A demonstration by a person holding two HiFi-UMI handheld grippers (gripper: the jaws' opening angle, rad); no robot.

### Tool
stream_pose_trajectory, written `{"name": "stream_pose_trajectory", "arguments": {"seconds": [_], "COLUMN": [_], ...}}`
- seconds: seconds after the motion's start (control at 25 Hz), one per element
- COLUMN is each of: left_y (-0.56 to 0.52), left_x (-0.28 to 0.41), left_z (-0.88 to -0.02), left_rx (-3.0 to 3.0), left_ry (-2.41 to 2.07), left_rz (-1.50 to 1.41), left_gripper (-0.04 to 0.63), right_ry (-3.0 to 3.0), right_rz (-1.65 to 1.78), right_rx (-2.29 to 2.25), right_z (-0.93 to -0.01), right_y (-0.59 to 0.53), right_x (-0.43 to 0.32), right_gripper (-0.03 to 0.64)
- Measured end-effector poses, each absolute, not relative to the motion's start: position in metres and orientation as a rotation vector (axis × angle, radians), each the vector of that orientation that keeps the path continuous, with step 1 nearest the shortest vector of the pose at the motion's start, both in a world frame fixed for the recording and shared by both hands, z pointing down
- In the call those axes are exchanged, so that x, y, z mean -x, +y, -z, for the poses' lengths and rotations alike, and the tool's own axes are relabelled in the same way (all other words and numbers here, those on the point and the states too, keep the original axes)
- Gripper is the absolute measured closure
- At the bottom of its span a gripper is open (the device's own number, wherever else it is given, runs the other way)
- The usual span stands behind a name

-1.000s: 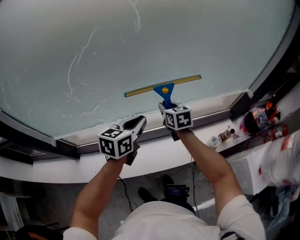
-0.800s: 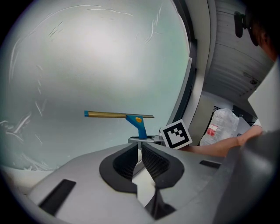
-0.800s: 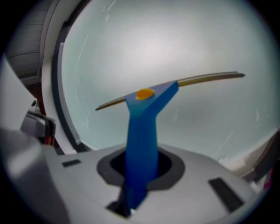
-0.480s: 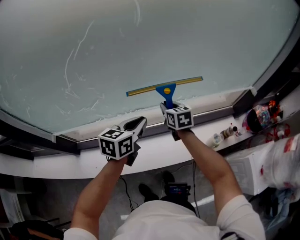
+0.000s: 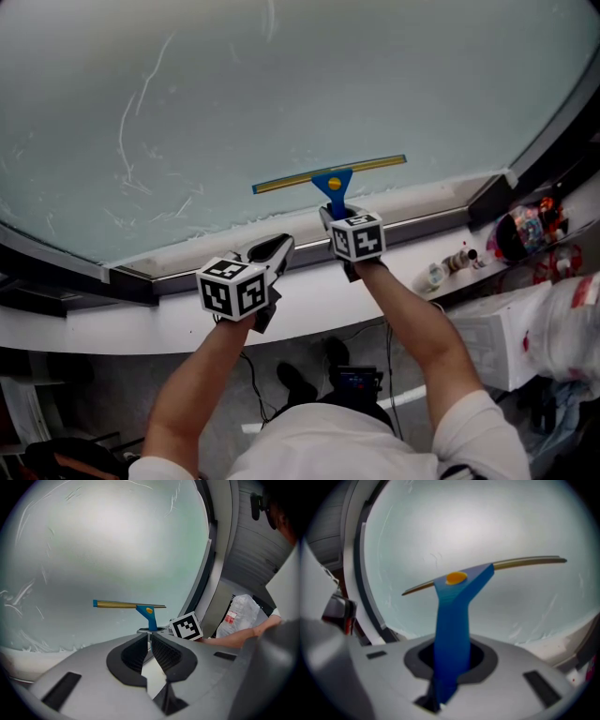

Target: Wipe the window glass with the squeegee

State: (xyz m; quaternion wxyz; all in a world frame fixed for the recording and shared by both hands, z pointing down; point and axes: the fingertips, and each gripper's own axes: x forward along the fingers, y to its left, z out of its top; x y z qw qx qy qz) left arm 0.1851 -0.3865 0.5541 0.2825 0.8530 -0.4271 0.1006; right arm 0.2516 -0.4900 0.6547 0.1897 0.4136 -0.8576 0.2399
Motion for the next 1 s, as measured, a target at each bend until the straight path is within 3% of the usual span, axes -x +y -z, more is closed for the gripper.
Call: {"name": "stream_pose_trajectory", "arguments": {"seconds": [1.0], "left_y": [-0.379], "left_x": [-0.204], "left_z": [-0.604], "left_rx": [-2.214], "left_ry": [-1.101], "left_rz": [-0.303], "left_gripper": [0.543], "right_ry": [-2.344], "right_rz": [-0.655], "right_rx": [-1.113], "right_z": [-0.721], "right_y": [-0.487], "right_x": [-0.256], "right_gripper": [0.538]}}
